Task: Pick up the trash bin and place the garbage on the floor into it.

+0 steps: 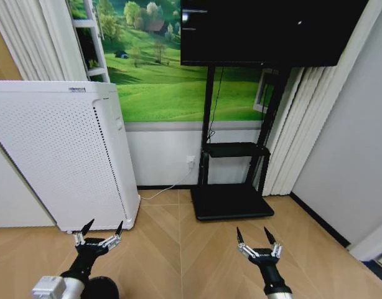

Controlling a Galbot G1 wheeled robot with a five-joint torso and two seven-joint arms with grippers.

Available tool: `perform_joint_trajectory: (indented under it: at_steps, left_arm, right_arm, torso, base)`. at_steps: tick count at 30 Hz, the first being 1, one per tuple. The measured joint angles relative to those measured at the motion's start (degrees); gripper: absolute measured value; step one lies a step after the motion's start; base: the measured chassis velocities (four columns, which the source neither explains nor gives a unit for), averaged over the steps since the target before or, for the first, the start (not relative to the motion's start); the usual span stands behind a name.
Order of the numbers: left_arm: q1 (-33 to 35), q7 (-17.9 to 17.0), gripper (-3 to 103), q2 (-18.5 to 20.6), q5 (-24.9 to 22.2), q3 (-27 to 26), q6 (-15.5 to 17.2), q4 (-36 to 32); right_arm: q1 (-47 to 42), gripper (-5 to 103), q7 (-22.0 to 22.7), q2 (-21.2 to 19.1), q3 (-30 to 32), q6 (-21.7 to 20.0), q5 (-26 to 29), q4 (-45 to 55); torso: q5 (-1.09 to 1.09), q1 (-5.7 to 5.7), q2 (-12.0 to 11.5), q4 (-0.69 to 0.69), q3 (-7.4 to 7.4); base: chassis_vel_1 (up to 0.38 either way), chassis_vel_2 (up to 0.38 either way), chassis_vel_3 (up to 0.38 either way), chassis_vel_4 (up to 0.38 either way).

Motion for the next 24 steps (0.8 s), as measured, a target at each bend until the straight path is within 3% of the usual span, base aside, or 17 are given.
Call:
perform_joint_trajectory:
  at_steps: [8,14,24]
  left_arm:
    - [0.59,0.86,100,-1.42,2.27,2.58,-0.74,0.07]
    - [0.64,0.8,100,-2.25,2.17,1.64,-1.36,0.41]
    - [0.29,0.49,100,-2.86,-1.06,-1.89,-1.38,-0.06]
  right_arm:
    - [-0.75,100,-1.94,-0.84,-0.43,0.2,-0.67,0.56]
    - [0.21,100,0.32,-1.13,0.83,-0.45,-0.34,0.6]
    - [5.68,100,2.22,-7.77,6.5,-3.75,7.57,-0.83]
  torso:
    - [0.01,0.0,0.0,0.0,0.0]
    - [0.01,0.0,0.0,0.0,0.0]
    - [0.02,0.0,0.0,0.01,0.0]
  base:
    - [0.0,0.0,0.0,0.0]
    - [0.0,0.0,0.0,0.0]
    - [0.0,0.0,0.0,0.0]
